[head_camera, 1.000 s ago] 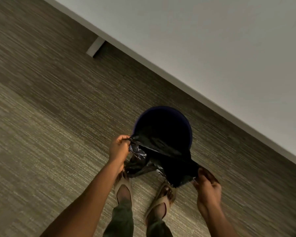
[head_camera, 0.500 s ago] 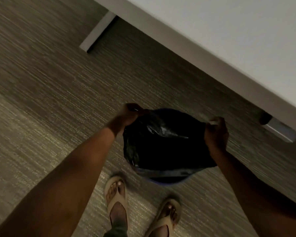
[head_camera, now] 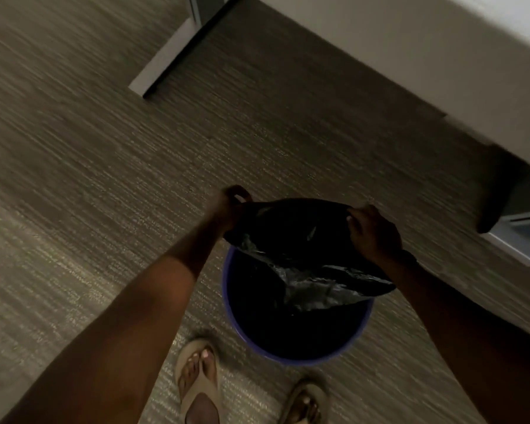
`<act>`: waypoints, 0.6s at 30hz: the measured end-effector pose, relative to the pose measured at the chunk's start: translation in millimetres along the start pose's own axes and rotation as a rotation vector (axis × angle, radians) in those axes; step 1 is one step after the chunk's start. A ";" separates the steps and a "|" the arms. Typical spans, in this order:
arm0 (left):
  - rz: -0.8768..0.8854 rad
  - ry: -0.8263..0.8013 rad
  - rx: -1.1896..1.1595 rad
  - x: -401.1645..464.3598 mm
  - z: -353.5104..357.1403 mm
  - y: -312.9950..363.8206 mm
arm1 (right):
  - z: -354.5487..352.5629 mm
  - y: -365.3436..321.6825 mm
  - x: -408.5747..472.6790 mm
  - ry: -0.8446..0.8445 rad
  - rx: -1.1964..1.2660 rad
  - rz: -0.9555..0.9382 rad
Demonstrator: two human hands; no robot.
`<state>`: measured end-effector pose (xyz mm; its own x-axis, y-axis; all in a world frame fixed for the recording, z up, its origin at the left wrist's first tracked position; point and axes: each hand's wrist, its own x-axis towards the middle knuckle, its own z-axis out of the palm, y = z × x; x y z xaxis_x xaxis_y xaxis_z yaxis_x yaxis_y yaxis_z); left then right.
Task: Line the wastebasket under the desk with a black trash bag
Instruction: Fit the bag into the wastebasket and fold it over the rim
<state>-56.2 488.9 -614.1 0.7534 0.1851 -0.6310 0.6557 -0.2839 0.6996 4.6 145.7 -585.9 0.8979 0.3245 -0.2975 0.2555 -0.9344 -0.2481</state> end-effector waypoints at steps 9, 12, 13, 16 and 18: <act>-0.292 -0.179 -0.272 -57.2 -8.4 9.0 | 6.0 6.8 -15.0 -0.162 0.543 0.442; -0.393 -0.125 -0.428 -71.7 -15.5 -3.3 | 6.7 3.2 -41.4 0.124 0.603 0.399; -0.351 -0.031 -0.420 -74.6 -15.2 -7.5 | 4.8 -0.2 -50.9 0.239 0.534 0.333; 0.141 0.298 0.003 -100.2 -10.1 -9.9 | -10.1 -16.7 -81.4 0.469 0.353 0.017; 0.582 0.375 0.338 -124.2 -2.2 1.9 | -14.6 -28.8 -103.1 0.423 0.338 -0.164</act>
<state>-148.4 467.4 -533.7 0.9782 0.2074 0.0055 0.1432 -0.6942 0.7054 -90.1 137.0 -534.5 0.9393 0.3096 0.1481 0.3376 -0.7553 -0.5618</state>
